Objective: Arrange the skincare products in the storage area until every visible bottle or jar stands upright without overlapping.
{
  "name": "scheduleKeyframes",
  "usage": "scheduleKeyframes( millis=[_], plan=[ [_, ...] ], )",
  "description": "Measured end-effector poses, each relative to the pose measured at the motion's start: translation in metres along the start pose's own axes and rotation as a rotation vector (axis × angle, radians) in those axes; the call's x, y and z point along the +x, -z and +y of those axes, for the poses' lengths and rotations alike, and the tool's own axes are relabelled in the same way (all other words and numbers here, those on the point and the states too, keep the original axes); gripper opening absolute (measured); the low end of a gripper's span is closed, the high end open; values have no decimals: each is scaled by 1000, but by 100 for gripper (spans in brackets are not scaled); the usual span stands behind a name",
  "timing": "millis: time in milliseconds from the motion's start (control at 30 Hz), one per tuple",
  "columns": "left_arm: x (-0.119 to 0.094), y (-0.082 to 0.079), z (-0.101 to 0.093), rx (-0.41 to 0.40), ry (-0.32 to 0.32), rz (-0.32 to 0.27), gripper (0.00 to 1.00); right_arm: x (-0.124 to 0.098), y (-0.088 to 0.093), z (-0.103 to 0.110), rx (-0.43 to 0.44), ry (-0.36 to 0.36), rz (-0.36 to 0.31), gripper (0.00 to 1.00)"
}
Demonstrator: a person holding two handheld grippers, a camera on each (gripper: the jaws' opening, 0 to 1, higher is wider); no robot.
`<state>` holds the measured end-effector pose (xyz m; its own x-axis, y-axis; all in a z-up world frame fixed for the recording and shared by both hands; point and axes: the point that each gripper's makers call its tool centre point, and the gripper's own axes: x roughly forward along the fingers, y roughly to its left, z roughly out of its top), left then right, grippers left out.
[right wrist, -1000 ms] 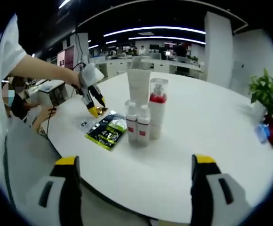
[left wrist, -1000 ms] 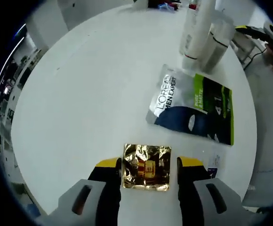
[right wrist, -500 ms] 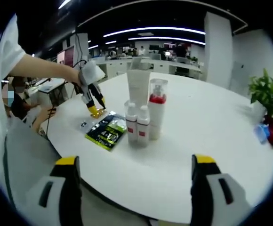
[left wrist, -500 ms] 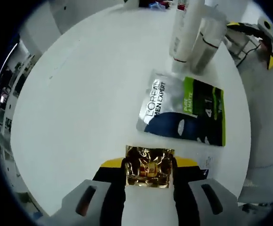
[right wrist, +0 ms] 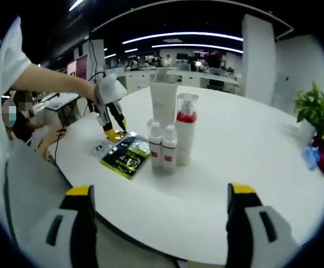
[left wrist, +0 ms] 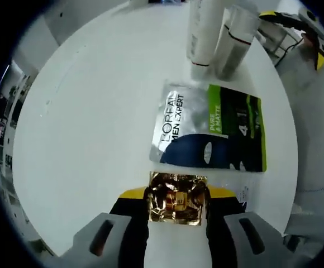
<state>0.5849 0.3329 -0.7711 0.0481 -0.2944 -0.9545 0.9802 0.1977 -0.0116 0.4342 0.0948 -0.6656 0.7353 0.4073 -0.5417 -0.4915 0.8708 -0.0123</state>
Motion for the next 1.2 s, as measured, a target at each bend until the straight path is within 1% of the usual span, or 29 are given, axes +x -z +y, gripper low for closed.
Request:
scheduleKeyframes(
  millis=[300,400,433,633,767,867,1000,1133,1167,1200],
  plan=[
    [1,0,-1,-5,-4,-10,37,0,0,1,-2,-3,2,99],
    [0,0,-2,-9,-7,-16,42,0,0,1,-4,-2,1,99],
    [-1,0,-3,-9,-11,-19,43,0,0,0,-3,-2,0,99],
    [-11,0,-5,-26,-36,-36,43,0,0,1,-7,-7,-3,99],
    [-22,-2,-7,-61,-68,-75,46,-1,-1,2,-10,-12,-13,99],
    [-31,-1,-9,-87,-102,-107,48,-3,-5,1,18,-18,-39,99],
    [-43,0,-15,-149,-136,-157,51,-6,-8,-2,55,-17,-65,99],
    [-57,5,-23,-206,-178,-202,55,-7,-10,-1,63,-22,-80,99],
    [-60,5,-25,-220,-187,-217,56,-7,-11,-1,60,-21,-84,99],
    [-64,3,-28,-250,-200,-254,56,-8,-11,0,55,-21,-86,99]
  ],
)
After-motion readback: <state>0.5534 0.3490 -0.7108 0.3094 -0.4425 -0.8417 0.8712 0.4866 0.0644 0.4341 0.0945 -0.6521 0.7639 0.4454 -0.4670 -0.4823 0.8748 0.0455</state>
